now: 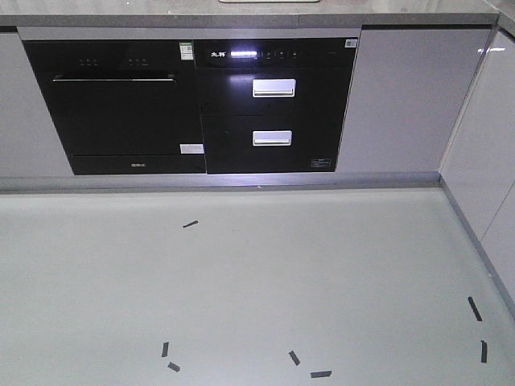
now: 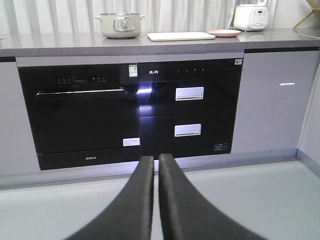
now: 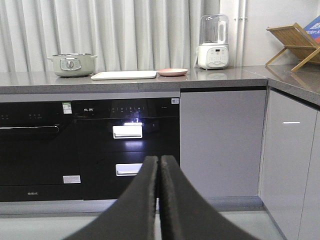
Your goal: Transfer vegetables to tray and serve
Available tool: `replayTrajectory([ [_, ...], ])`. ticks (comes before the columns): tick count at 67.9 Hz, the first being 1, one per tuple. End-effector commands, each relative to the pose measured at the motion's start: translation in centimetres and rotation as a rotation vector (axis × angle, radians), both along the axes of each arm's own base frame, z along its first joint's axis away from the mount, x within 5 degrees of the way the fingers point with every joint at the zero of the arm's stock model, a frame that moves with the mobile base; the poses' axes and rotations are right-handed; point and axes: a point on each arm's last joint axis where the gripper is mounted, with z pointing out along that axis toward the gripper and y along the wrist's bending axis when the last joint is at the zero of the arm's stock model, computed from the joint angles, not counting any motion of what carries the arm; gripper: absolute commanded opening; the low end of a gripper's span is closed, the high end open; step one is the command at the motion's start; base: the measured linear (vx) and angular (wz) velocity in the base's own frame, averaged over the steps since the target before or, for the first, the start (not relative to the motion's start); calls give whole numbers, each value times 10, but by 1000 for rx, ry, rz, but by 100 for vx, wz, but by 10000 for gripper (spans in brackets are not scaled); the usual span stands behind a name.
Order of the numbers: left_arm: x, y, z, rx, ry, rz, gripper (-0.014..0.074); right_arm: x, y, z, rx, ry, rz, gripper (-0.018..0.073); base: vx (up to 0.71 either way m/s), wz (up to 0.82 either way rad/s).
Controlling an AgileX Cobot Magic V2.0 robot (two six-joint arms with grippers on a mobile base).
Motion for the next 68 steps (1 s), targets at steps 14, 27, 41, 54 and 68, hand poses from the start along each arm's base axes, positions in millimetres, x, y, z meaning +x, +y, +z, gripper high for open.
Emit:
replayTrajectory([
  [14, 0, 0, -1, -22, -60, 5, -6, 0, 1, 1, -17, -64, 12, -3, 6, -1],
  [27, 0, 0, -1, -22, -60, 5, -6, 0, 1, 1, -17, -64, 12, -3, 8, 0],
  [41, 0, 0, -1, -22, -60, 5, -6, 0, 1, 1, -17, -64, 12, -3, 12, 0],
  [54, 0, 0, -1, -22, -60, 5, -6, 0, 1, 1, -17, -64, 12, -3, 14, 1],
  [68, 0, 0, -1, -22, -60, 5, -6, 0, 1, 1, -17, -64, 12, -3, 16, 1],
])
